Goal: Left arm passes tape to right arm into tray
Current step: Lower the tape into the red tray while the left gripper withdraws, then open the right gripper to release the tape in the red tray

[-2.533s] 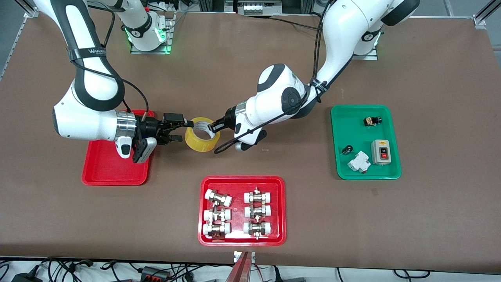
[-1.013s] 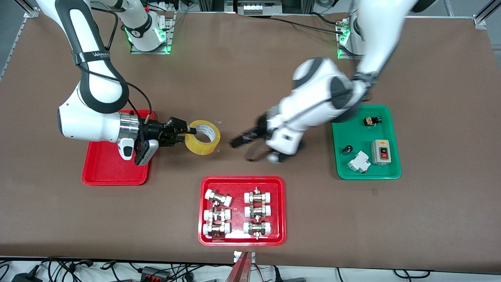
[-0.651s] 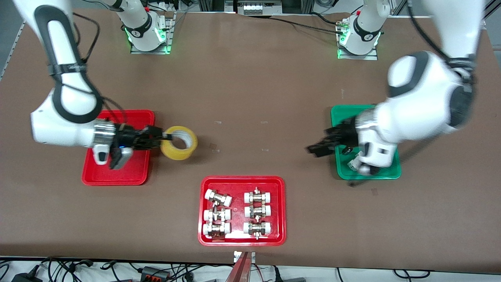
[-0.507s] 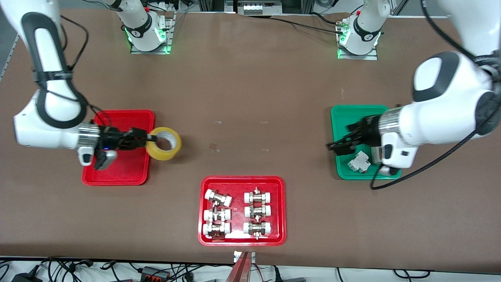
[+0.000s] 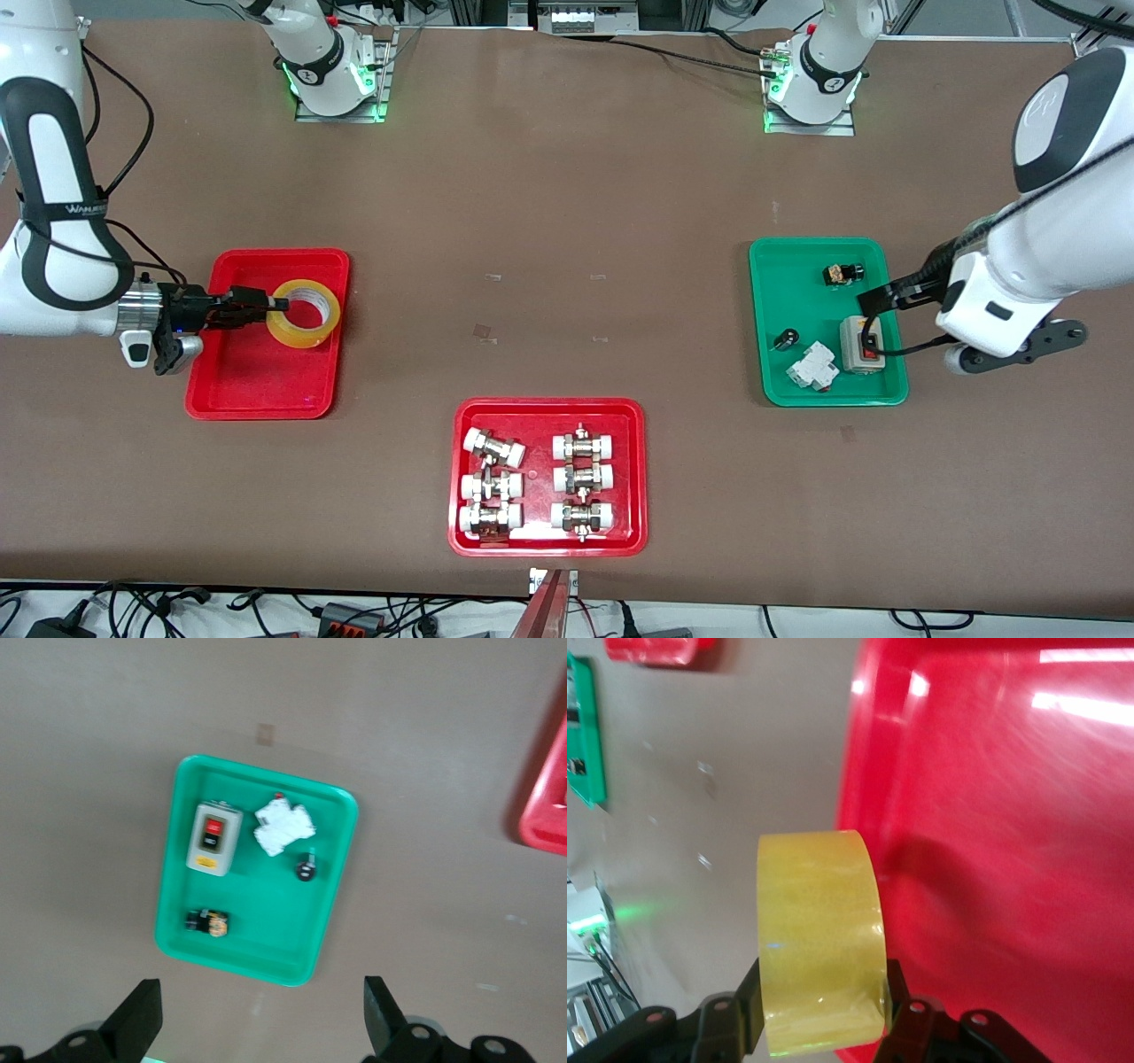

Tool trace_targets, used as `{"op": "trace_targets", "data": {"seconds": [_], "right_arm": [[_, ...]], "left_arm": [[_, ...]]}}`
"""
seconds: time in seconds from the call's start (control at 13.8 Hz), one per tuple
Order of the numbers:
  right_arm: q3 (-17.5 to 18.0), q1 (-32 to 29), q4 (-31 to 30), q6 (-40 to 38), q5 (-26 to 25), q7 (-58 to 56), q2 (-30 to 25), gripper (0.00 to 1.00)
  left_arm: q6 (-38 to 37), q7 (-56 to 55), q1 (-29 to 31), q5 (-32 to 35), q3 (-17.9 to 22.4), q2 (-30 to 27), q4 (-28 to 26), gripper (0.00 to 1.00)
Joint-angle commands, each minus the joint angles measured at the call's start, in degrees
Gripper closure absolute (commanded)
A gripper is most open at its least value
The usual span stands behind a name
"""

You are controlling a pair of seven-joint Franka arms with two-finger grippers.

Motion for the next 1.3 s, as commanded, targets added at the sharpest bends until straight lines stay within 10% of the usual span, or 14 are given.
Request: {"op": "trace_targets", "data": {"seconds": [0.0,0.14,0.72,1.23], "right_arm": [[0.8,-1.5,0.4,-1.0,-2.3,-1.7,0.7,0.72],[0.8,-1.0,0.8,-0.3,-5.4,-1.7,0.7,0.00],[0.8,6.9,2.8,4.9,-27.4,4.6,-6.1,0.00],[1.0,8.0,3.1,4.7,-29.1,11.6,-8.4,0.00]], "left_arm": [[5.7,2.0,2.3,1.5,-1.3,-9.7,-14.3,0.00],[12.7,1.9,3.8,-0.4,-1.2,-16.9,-25.1,0.00],[9.9,8.1,6.5,-3.1,-1.0,-19.2,-23.6,0.00],[9.4,8.9,6.9,-7.5,-0.6,-19.2,-23.1,0.00]]}}
